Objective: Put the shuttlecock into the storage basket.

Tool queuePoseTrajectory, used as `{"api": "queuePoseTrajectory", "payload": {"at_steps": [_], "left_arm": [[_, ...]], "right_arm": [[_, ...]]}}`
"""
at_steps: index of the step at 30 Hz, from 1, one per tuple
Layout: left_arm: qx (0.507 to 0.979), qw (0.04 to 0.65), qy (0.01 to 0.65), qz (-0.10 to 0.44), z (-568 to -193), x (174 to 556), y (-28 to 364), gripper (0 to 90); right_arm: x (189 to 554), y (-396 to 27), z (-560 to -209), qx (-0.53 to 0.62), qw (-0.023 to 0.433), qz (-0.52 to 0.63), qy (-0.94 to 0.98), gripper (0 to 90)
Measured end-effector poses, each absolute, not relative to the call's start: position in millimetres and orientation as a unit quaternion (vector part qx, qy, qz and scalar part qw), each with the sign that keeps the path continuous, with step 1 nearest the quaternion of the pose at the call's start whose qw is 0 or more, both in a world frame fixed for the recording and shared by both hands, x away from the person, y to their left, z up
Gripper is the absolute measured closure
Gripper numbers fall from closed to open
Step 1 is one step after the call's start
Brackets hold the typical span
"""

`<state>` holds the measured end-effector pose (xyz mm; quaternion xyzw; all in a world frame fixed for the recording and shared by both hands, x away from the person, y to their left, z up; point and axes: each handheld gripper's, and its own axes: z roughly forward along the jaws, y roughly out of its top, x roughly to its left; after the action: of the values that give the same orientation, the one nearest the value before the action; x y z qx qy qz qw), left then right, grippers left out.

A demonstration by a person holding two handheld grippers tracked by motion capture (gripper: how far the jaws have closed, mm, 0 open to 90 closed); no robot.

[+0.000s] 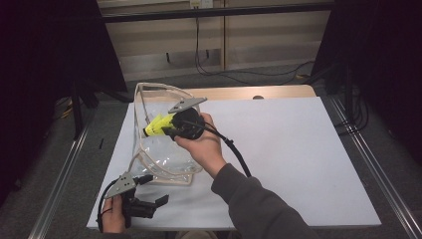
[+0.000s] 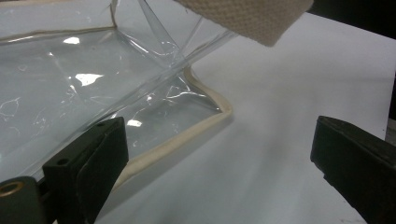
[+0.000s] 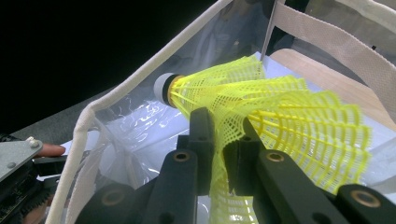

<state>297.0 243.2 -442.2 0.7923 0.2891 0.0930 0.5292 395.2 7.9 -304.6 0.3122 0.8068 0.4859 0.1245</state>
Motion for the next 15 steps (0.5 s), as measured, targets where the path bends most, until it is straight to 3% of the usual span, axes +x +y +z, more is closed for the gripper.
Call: {"api": "queuePoseTrajectory", "payload": {"at_steps": [15], "left_arm": [[0.788,0.531,0.296,0.102,-442,296,243,3.8]], "right_arm": [[400,19,-310,0.315,0.132,0.476,0.810,81.9]]}}
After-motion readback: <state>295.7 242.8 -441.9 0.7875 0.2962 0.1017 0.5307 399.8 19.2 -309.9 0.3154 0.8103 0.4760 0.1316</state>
